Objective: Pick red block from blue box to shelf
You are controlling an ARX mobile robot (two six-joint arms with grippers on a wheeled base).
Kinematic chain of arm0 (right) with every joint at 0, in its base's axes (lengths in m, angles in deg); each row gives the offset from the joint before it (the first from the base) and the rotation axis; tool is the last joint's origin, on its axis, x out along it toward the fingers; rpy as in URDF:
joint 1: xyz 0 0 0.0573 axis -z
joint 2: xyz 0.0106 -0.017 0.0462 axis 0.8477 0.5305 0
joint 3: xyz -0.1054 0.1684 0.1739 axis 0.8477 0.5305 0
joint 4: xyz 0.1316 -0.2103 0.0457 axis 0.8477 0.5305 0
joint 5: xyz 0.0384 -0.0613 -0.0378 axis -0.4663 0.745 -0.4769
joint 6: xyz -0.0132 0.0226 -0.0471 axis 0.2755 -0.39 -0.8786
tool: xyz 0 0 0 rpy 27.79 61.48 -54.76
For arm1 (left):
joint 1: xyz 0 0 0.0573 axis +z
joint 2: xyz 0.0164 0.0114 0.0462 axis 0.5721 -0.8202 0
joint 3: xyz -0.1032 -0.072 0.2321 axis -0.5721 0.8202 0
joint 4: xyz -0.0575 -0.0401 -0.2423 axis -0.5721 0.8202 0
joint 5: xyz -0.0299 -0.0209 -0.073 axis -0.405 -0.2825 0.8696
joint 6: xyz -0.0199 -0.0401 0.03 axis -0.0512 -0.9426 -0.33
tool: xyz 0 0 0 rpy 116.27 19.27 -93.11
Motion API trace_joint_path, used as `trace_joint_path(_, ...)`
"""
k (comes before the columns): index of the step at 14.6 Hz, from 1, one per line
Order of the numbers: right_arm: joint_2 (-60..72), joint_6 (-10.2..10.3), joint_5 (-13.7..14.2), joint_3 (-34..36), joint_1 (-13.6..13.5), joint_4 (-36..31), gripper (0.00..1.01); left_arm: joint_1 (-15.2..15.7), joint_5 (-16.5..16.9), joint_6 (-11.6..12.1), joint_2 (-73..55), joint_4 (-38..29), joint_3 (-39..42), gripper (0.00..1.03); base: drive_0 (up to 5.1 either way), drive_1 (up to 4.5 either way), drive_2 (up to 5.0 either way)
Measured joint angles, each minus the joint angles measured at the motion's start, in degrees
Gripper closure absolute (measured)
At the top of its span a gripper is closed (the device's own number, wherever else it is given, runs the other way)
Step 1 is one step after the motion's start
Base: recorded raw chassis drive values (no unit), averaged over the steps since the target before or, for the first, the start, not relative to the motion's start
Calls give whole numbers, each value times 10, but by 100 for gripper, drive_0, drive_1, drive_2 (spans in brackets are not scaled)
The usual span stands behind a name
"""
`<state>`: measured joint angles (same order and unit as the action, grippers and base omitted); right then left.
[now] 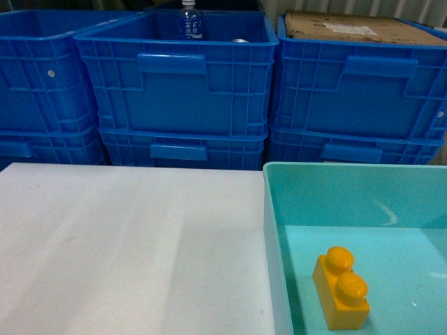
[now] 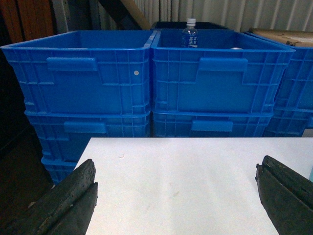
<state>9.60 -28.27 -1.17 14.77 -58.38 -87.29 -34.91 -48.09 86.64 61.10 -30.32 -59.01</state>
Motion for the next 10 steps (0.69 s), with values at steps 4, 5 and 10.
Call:
trace_joint_path(4, 0, 0, 0, 0, 0, 0, 72, 0, 0, 0, 0, 0, 0, 5, 0, 0, 0)
trace_joint_path(5, 0, 0, 0, 0, 0, 0, 72, 0, 0, 0, 0, 0, 0, 5, 0, 0, 0)
trace_joint_path(10, 0, 0, 0, 0, 0, 0, 72, 0, 0, 0, 0, 0, 0, 5, 0, 0, 0)
